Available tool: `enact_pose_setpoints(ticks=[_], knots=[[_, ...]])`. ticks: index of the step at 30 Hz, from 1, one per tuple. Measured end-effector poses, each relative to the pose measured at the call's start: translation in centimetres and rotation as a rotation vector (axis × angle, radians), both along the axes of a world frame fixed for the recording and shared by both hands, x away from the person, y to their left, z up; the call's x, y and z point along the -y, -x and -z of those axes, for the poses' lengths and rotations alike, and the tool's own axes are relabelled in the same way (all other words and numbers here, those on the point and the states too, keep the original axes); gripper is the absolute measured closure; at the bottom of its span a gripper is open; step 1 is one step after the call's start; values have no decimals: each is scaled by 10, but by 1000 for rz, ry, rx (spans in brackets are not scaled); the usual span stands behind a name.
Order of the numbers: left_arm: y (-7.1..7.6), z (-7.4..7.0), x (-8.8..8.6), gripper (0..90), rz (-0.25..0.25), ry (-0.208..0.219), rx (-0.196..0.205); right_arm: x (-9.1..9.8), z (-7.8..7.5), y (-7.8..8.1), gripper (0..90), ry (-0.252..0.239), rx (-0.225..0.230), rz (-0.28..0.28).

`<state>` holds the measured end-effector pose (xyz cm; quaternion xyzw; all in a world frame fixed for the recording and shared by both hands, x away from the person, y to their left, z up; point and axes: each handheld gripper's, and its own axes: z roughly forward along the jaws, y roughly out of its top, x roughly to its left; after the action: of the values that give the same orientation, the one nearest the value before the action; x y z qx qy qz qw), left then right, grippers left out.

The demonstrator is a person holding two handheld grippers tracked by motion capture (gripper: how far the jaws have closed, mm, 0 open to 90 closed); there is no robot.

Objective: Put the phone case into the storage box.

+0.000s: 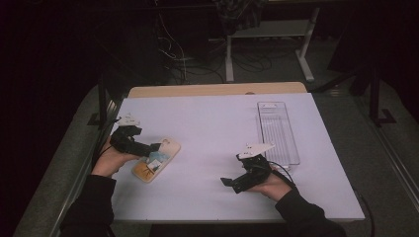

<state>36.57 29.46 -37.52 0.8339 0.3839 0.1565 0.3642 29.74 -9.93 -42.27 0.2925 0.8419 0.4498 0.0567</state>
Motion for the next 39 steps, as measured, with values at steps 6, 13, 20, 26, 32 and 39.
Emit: enact_pose_setpoints(ticks=[6,13,20,26,32,39], knots=[[2,6,1,0,-10,4,-16,0,0,0,0,0,2,0],[4,17,3,0,0,-31,-44,0,0,0,0,2,1,2],[6,25,6,0,11,-63,-58,0,0,0,0,5,-1,2],[9,32,5,0,-12,-57,-68,0,0,0,0,7,-1,1],[10,36,3,0,-12,-68,-86,0,0,0,0,9,1,1],[11,39,3,0,-12,-78,-97,0,0,0,0,10,2,0]])
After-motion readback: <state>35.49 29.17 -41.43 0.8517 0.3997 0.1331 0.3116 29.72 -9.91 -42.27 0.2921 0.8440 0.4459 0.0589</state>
